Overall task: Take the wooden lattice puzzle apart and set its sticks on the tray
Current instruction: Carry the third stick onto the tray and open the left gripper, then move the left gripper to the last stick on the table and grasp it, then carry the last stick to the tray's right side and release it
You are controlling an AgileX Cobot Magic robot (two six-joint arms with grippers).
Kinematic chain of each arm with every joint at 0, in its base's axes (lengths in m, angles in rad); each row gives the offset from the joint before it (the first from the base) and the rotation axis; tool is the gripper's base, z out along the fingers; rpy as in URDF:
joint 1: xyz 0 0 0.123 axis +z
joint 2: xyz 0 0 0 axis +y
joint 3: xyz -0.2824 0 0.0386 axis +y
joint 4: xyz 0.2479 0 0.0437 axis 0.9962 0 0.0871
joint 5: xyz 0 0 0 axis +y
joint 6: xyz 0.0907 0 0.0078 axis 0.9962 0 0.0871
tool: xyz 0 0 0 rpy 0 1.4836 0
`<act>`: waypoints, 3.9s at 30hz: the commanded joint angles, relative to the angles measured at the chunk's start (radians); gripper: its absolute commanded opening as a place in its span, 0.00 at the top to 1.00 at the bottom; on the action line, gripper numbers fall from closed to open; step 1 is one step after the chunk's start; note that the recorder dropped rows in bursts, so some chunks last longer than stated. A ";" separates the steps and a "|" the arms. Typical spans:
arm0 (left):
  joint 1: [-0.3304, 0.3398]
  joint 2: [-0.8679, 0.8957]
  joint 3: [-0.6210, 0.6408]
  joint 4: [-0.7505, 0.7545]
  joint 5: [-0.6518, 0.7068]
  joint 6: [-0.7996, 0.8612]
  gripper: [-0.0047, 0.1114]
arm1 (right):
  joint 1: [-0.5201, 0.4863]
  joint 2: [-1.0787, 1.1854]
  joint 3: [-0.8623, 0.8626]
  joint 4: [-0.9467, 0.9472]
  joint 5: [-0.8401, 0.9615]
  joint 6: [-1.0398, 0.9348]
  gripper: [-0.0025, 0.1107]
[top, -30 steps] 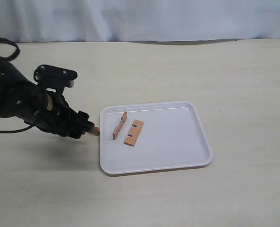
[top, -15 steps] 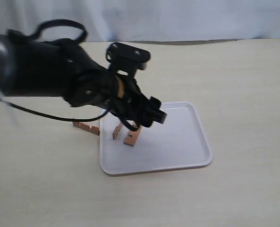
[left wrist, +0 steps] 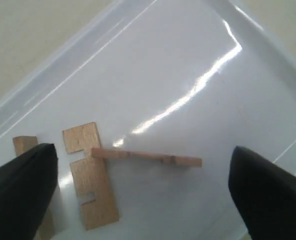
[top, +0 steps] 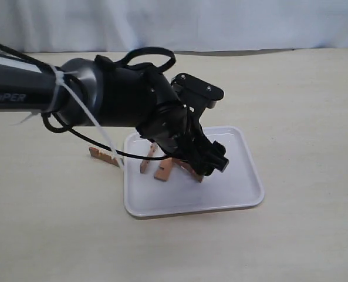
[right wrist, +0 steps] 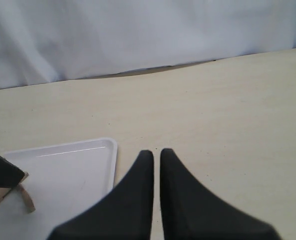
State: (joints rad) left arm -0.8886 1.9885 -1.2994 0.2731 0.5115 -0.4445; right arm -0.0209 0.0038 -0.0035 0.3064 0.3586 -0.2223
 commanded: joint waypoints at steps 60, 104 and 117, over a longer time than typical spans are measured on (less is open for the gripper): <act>0.361 -0.021 0.089 -0.260 0.220 1.171 0.50 | -0.004 0.008 0.004 -0.001 -0.013 0.001 0.94; 0.365 0.009 0.158 -0.171 0.088 1.150 0.96 | -0.004 0.008 0.004 -0.001 -0.013 0.001 0.94; 0.179 -0.198 0.051 -0.362 0.141 0.904 0.96 | -0.004 0.008 0.004 -0.001 -0.013 0.001 0.94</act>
State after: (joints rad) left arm -0.6298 1.7993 -1.2273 -0.0652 0.7363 0.5706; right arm -0.0209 0.0038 -0.0035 0.3064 0.3586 -0.2223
